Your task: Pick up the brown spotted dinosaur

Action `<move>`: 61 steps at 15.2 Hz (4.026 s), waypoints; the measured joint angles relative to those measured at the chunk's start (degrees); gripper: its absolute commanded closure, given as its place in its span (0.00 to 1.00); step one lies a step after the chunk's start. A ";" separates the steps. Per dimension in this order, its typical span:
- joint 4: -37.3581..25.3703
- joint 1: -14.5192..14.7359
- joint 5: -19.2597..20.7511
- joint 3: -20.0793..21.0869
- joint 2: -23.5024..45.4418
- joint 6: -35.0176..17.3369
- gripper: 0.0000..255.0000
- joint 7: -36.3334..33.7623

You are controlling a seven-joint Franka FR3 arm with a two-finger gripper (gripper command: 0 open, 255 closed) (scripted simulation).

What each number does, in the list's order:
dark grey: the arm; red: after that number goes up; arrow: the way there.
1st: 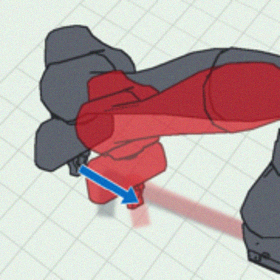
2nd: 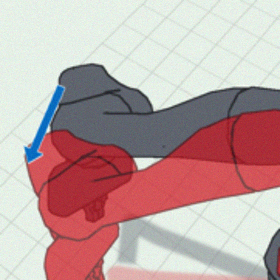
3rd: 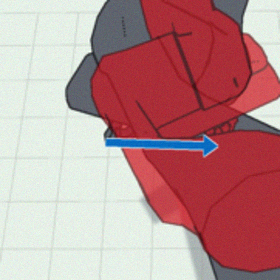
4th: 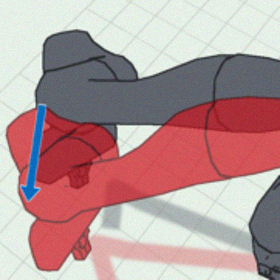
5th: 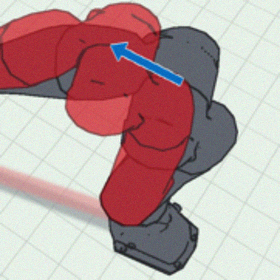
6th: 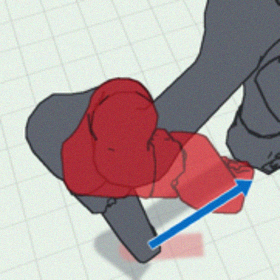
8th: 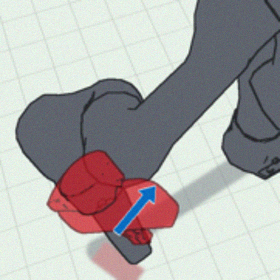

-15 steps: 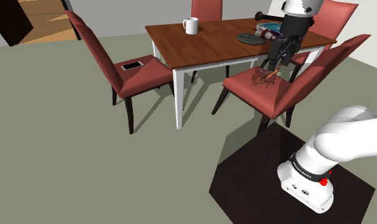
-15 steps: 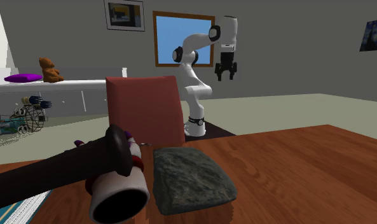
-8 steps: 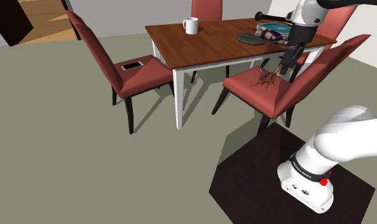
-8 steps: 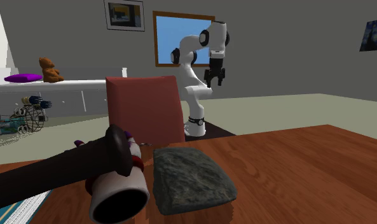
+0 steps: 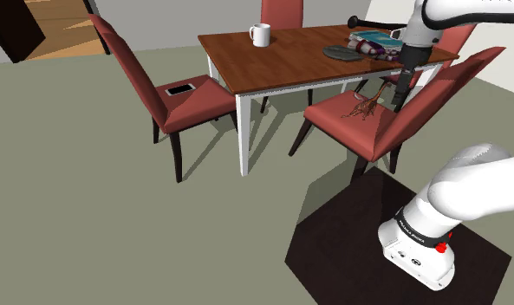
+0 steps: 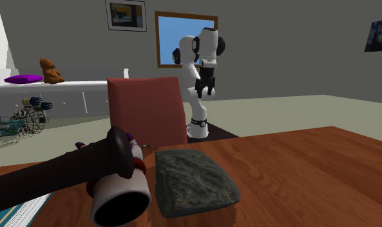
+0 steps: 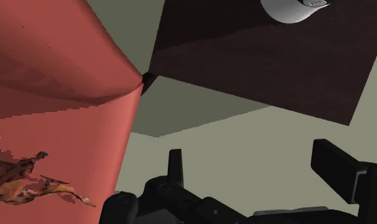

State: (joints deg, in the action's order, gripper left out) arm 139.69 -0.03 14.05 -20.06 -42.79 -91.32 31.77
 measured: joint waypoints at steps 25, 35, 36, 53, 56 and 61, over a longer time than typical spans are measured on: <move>-30.57 1.02 -15.56 -26.38 58.35 -24.71 0.00 67.05; -41.52 -6.90 -23.60 -20.80 72.83 -26.78 0.00 78.11; -41.27 -6.92 -23.77 -20.66 73.10 -27.25 0.00 78.10; -41.18 -6.78 -23.70 -20.70 72.95 -27.22 1.00 78.01; -42.46 -6.73 -23.12 -21.16 72.10 -25.25 1.00 78.03; -44.12 -6.19 -22.06 -21.87 70.47 -22.21 1.00 77.68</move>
State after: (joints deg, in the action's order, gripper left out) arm 95.57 -6.23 -8.00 -41.93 27.68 -113.53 109.46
